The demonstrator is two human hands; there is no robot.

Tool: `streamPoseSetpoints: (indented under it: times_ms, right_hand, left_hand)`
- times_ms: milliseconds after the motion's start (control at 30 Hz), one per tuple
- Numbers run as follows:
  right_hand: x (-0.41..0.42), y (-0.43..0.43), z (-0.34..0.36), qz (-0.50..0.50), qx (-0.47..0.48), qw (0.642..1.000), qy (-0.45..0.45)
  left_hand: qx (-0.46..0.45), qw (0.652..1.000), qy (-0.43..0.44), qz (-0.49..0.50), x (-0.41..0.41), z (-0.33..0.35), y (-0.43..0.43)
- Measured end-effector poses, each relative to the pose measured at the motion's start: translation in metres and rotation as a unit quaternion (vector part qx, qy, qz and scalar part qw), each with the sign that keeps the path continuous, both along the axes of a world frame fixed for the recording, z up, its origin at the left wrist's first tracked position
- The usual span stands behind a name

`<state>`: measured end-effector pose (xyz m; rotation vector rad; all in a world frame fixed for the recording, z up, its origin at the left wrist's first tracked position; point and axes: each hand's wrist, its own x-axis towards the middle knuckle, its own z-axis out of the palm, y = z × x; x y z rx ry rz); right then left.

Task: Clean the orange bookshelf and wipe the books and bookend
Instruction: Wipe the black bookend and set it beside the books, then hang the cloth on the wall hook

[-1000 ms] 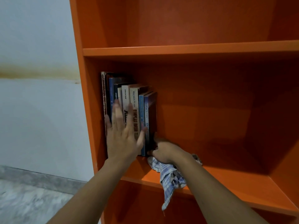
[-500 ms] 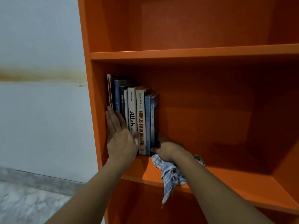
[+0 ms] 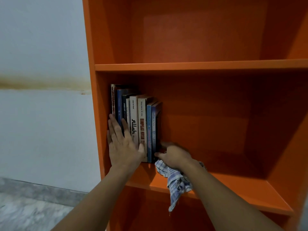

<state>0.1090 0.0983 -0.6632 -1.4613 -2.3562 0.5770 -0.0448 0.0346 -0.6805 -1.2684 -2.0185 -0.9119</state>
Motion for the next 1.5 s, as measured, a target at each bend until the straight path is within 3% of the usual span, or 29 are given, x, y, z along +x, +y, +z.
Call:
streamPoseSetpoints:
  times_ms: [167, 267, 333, 400, 567, 733, 867, 1167, 1300, 1500]
  right_hand:
    - [0.005, -0.005, 0.003, -0.017, 0.010, 1.000, 0.014]
    - [0.016, -0.007, 0.015, -0.035, 0.039, 0.997, 0.051]
    - [0.026, -0.009, 0.023, -0.038, 0.060, 0.993, 0.095]
    - [0.035, -0.010, 0.028, -0.022, 0.053, 0.984, 0.170]
    - [0.033, -0.019, 0.060, 0.006, 0.001, 0.941, 0.338]
    - [0.026, -0.032, 0.104, 0.004, -0.071, 0.930, 0.359]
    - [0.020, -0.051, 0.155, -0.033, -0.154, 0.928, 0.338]
    - [0.028, -0.141, 0.267, -0.022, -0.399, 0.853, 0.336]
    - [0.023, -0.175, 0.334, 0.035, -0.428, 0.824, 0.369]
    - [0.011, -0.205, 0.448, 0.163, -0.296, 0.897, 0.286]
  left_hand:
    - [0.016, 0.998, 0.040, -0.037, 0.003, 0.004, -0.010]
    - [0.038, 0.985, 0.078, -0.150, 0.010, 0.003, -0.019]
    - [0.023, 0.965, 0.000, -0.259, 0.016, 0.006, -0.026]
    - [-0.030, 0.928, -0.141, -0.343, 0.027, 0.016, -0.034]
    - [-0.164, 0.819, -0.378, -0.399, 0.048, 0.054, -0.030]
    - [-0.247, 0.726, -0.480, -0.426, 0.039, 0.096, -0.039]
    - [-0.297, 0.681, -0.505, -0.440, 0.028, 0.152, -0.057]
    - [-0.331, 0.681, -0.527, -0.387, 0.018, 0.338, -0.143]
    - [-0.322, 0.678, -0.565, -0.342, 0.011, 0.401, -0.186]
    - [-0.197, 0.693, -0.626, -0.297, 0.006, 0.502, -0.225]
